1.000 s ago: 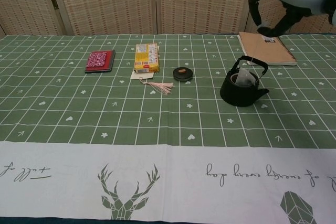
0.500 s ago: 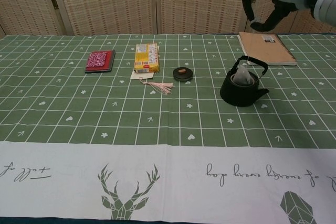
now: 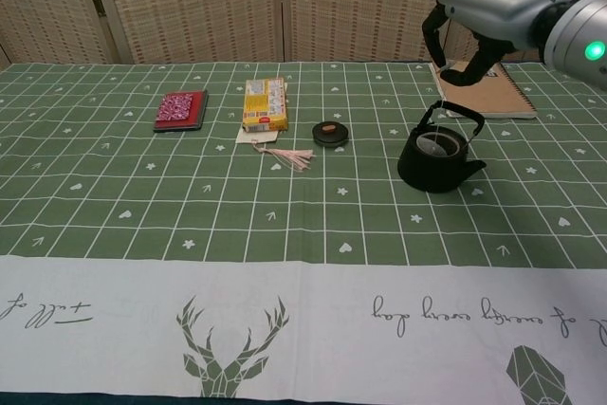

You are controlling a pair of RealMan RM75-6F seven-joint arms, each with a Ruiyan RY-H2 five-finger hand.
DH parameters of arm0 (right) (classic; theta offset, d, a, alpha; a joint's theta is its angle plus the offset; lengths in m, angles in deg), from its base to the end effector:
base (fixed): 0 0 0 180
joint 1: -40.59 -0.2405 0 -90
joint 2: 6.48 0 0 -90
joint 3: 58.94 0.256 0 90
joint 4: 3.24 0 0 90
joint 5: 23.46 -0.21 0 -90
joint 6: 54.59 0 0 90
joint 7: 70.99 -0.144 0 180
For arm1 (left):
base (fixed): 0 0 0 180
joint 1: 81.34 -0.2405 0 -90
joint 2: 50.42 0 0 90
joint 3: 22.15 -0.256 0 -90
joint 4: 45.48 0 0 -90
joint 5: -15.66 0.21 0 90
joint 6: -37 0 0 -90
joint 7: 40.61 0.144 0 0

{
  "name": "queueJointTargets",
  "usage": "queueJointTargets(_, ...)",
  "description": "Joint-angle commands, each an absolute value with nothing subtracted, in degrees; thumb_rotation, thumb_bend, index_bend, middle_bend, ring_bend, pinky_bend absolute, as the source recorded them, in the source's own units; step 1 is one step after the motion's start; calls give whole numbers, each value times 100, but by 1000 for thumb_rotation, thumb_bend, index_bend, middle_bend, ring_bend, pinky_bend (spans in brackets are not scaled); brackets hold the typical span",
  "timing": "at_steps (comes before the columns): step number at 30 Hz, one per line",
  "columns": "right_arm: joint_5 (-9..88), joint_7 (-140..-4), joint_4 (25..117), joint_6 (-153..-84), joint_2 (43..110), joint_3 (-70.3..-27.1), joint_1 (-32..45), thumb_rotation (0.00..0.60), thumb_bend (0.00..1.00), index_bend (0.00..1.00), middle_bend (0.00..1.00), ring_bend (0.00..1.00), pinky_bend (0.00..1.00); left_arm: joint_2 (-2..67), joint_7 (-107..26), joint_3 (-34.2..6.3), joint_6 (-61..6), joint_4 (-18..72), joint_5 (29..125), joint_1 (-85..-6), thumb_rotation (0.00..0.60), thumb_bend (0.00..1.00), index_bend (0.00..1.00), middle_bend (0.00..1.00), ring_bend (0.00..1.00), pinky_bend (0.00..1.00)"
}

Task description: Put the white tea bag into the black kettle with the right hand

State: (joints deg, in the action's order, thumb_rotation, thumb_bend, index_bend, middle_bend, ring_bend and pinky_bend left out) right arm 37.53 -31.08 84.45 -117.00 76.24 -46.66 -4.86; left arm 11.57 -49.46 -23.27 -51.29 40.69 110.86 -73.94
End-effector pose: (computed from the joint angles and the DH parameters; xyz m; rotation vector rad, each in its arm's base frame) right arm -0.1314 -0.3720 0.0402 1.7858 -0.5032 0.7900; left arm -0.3086 0.1804 0.1694 -1.5538 -0.8387 -1.0097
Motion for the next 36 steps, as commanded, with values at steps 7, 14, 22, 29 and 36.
queueJointTargets(7,4352,-3049,8804,-11954,7538,-5160,-229,600,397,581,0,0,0,1161,-4923,-2362,-5162,4089,11164,-7406,600,281,0,0,37,33)
queueJointTargets(14,4650,-2679,8913,-12120,7585,-5491,-47,600,397,581,0,0,0,1166,-4891,-2394,-5202,4106,11240,-7419,600,281,0,0,37,34)
queueJointTargets(22,4672,-2498,8699,-12024,7783,-5653,53,600,397,581,0,0,0,1175,-4841,-2404,-5204,4133,11258,-7423,600,281,0,0,38,34)
queueJointTargets(29,4283,-2107,8818,-11870,7764,-5697,125,600,398,272,0,0,0,1176,-4812,-2418,-5204,4152,11289,-7420,600,281,0,0,38,33)
queueJointTargets(36,3982,-1888,9028,-11740,7729,-5674,99,600,398,56,0,0,0,1168,-4845,-2411,-5218,4155,11289,-7419,600,281,0,0,38,33)
